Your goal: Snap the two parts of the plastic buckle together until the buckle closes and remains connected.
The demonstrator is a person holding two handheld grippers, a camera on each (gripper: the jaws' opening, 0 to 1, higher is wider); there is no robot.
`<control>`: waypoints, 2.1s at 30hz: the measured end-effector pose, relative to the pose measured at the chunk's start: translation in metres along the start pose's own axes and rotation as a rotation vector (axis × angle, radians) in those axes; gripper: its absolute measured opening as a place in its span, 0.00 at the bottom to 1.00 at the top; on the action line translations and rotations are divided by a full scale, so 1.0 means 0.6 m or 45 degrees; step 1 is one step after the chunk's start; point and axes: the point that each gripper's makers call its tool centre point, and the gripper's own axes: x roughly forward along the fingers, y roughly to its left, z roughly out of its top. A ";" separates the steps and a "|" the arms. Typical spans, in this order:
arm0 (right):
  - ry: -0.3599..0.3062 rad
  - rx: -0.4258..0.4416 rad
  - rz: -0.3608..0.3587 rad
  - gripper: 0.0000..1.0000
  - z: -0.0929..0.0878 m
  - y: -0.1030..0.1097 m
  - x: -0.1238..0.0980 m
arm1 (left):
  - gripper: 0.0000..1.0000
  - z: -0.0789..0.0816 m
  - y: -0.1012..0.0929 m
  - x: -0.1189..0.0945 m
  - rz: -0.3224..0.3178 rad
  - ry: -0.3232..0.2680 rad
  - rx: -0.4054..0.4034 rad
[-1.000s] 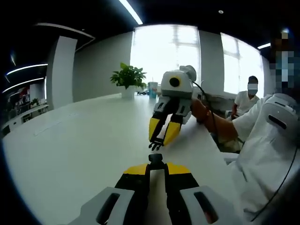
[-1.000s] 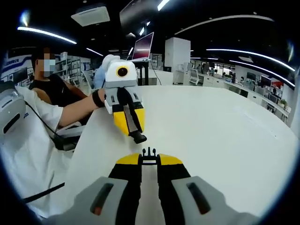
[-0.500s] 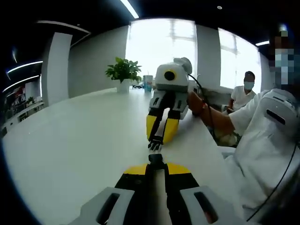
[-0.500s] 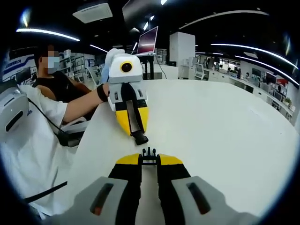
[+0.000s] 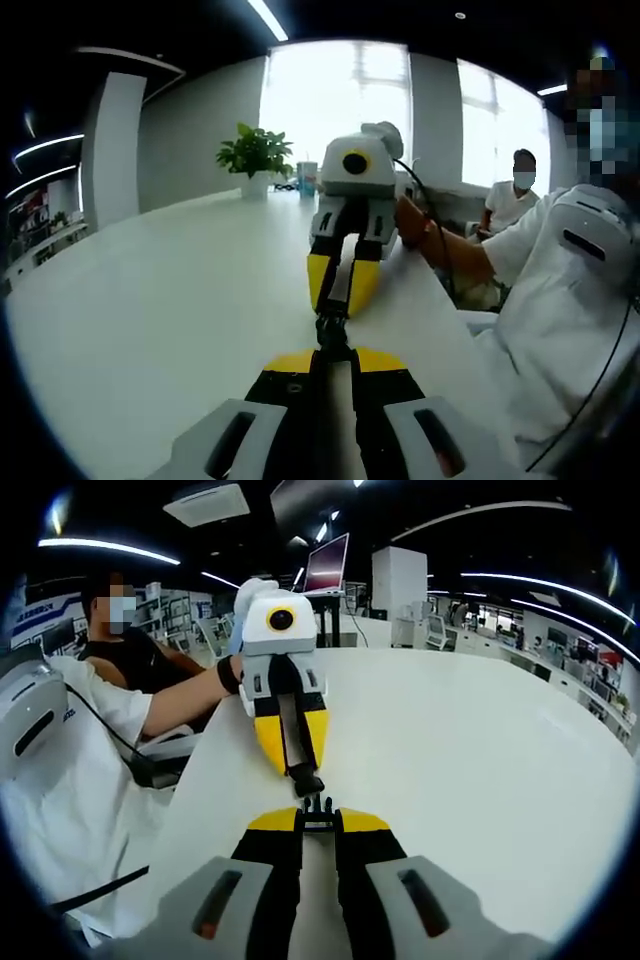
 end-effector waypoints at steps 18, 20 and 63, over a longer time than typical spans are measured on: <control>-0.001 -0.069 0.087 0.11 -0.002 0.021 0.002 | 0.11 -0.004 -0.015 0.008 -0.061 0.015 0.052; -0.002 -0.080 0.096 0.11 -0.002 0.023 0.000 | 0.10 -0.004 -0.011 0.007 -0.052 0.013 0.060; -0.013 0.006 0.034 0.09 0.001 0.010 0.000 | 0.07 -0.002 0.002 0.007 0.046 -0.018 -0.014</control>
